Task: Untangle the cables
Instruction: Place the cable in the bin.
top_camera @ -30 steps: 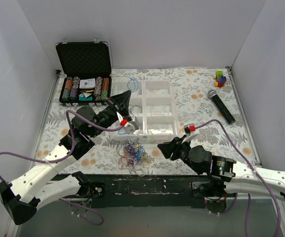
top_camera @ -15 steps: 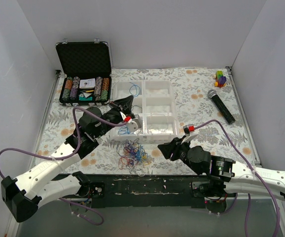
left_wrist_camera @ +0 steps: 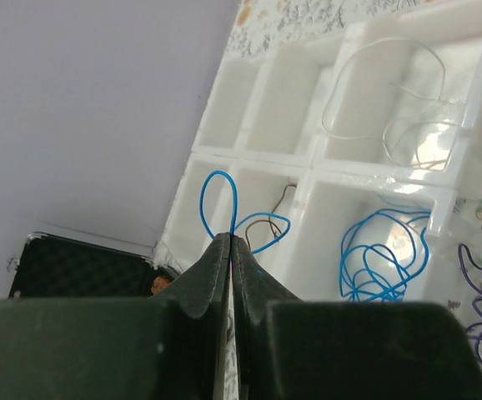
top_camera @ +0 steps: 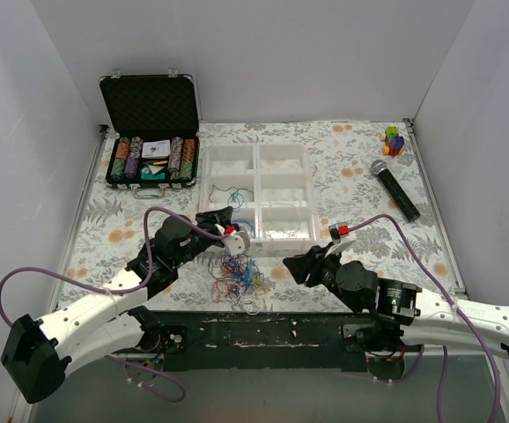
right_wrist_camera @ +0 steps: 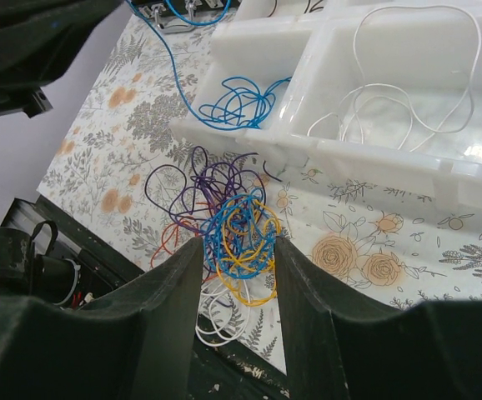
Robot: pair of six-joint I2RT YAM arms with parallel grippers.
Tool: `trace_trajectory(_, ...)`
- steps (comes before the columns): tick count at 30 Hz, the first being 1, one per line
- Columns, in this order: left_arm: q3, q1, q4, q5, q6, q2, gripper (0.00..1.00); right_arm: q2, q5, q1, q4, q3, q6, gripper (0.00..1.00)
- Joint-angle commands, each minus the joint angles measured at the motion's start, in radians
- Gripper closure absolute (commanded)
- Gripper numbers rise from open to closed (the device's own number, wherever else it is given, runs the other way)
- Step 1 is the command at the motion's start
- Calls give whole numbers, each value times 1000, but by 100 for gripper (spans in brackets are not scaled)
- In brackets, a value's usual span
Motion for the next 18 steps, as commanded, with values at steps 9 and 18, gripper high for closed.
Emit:
trace_trajectory(9,-28,170,126,84,16,132,100,-21,25,4,45,-26,-5,52)
trace_trajectory(18,-47,184,-50,417,154,86,100,-10,21,4,53,-27,-5,52)
